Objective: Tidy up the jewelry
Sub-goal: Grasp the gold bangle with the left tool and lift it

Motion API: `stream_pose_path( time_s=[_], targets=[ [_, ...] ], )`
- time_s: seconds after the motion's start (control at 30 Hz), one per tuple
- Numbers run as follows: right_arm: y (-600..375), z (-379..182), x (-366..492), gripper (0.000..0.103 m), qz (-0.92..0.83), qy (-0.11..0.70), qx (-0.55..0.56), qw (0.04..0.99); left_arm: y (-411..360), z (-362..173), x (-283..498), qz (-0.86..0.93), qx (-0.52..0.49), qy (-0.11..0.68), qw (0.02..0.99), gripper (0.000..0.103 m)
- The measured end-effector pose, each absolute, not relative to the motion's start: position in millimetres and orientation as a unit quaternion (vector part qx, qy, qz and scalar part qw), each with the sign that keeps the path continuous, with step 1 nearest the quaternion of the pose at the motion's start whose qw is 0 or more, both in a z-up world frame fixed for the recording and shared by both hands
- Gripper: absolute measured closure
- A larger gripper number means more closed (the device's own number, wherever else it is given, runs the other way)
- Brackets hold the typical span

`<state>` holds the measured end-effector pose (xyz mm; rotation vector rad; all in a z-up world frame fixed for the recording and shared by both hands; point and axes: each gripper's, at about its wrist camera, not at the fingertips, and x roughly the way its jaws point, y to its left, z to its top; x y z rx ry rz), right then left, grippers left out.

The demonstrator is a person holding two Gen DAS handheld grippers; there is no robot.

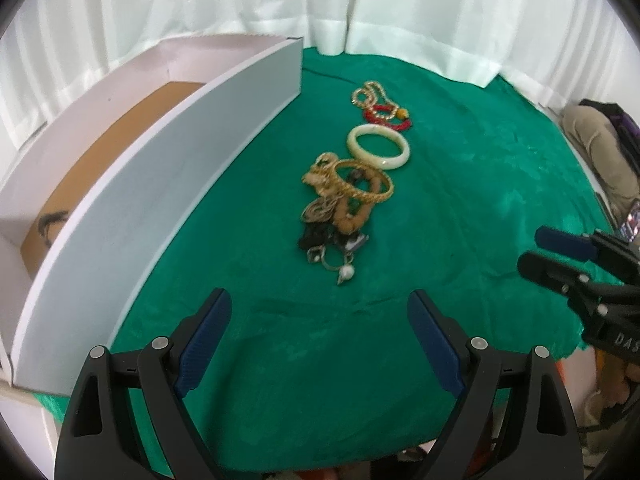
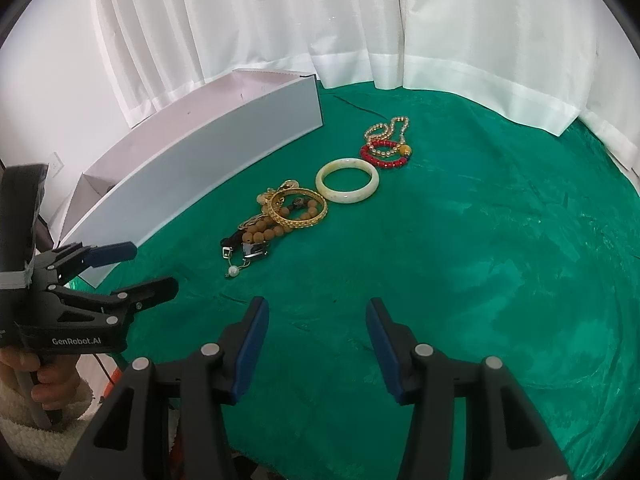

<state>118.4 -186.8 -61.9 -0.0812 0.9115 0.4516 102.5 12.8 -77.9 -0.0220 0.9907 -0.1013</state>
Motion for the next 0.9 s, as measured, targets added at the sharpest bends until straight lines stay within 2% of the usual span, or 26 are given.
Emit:
stream_pose_path(
  time_s=[0.3, 0.63, 0.7, 0.77, 0.9],
  targets=[
    [-198, -61, 120, 0.051, 0.208, 0.435, -0.025, 0.875, -23, -83, 182, -0.154, 0.049, 0.502, 0.85, 0.013],
    [-212, -68, 119, 0.051, 0.2, 0.443, -0.003, 0.874, -57, -124, 248, -0.157, 0.108, 0.541, 0.819, 0.013],
    [-214, -68, 120, 0.051, 0.2, 0.443, 0.0, 0.874, -61, -130, 250, -0.154, 0.118, 0.544, 0.816, 0.018],
    [-214, -69, 121, 0.051, 0.199, 0.443, 0.003, 0.874, -63, -134, 250, -0.151, 0.126, 0.549, 0.812, 0.032],
    [-214, -72, 124, 0.051, 0.2, 0.444, 0.006, 0.873, -56, -132, 251, -0.14, 0.115, 0.547, 0.817, 0.033]
  ],
)
